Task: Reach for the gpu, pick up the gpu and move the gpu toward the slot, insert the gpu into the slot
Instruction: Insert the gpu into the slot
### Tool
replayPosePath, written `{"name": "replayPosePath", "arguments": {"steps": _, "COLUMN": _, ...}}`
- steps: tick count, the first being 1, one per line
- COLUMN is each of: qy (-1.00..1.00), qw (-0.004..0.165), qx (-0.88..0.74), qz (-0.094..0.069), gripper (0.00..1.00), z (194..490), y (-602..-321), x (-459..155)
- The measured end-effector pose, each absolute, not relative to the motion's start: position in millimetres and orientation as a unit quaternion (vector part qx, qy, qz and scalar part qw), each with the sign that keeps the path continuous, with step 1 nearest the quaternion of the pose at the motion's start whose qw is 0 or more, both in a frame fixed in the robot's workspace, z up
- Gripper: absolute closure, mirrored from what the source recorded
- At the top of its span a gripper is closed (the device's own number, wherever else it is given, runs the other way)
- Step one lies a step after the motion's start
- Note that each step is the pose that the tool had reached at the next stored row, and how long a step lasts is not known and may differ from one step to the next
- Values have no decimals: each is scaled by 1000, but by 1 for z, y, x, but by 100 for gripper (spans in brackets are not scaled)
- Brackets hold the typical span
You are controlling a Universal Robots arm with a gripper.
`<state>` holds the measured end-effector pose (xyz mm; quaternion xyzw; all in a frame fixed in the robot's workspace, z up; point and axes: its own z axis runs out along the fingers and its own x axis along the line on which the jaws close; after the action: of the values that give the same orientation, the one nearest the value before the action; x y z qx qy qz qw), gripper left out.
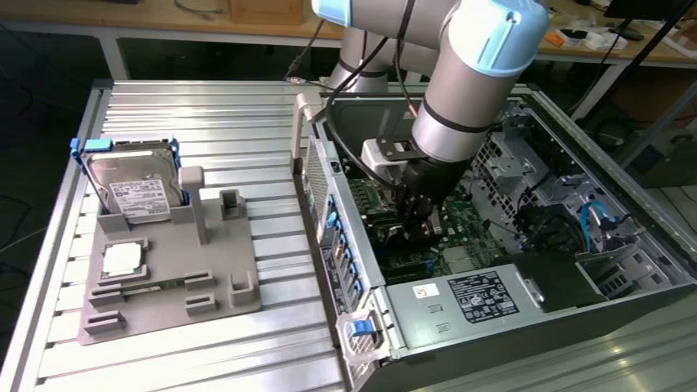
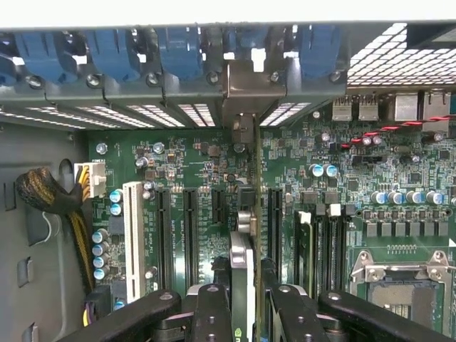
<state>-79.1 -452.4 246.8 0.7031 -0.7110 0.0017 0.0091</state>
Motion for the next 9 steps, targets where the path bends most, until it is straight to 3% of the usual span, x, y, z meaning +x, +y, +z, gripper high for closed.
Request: {"name": "replayPosePath", "arguments": {"steps": 9, "qy": -711, "qw": 9, "qx": 703, "qz": 2, "gripper": 73, "z": 247, "y": -452, "x": -79}}
